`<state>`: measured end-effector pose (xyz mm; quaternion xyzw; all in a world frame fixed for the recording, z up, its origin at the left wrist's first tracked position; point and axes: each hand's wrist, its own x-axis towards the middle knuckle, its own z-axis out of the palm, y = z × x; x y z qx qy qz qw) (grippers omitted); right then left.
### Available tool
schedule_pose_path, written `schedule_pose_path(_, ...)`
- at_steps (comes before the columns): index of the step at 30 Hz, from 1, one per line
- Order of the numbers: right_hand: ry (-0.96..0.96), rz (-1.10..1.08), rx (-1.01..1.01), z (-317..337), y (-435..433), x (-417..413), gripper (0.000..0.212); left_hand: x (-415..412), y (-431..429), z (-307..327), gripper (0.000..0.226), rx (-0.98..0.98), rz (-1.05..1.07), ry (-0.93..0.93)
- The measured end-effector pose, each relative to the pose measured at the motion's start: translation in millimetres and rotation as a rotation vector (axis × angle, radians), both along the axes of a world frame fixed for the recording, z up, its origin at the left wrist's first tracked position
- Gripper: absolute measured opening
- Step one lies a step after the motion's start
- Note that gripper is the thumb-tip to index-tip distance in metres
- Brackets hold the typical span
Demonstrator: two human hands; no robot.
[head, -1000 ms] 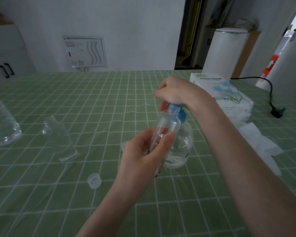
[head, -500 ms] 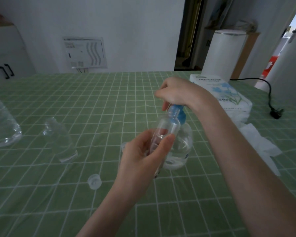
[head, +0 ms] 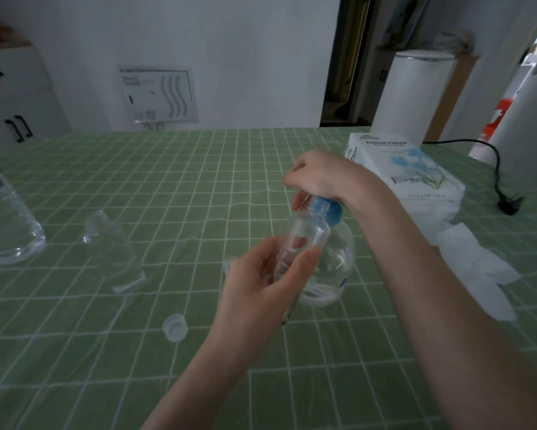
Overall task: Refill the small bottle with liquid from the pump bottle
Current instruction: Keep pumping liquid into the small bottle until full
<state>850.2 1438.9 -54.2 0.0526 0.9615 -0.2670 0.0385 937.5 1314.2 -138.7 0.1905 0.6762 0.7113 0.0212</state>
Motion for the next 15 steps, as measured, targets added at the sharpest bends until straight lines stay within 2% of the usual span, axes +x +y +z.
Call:
schedule_pose_path(6,0.060,0.004,0.044,13,1,0,0.035,0,1,1,0.028,0.011,-0.020,0.007)
schedule_pose_path(12,0.035,0.004,0.043,12,-2,-1,0.034,-1,1,1,0.038,0.033,-0.023,0.012)
schedule_pose_path(15,0.026,0.000,0.028,8,-1,-2,0.032,0,0,1,0.034,0.011,-0.010,0.018)
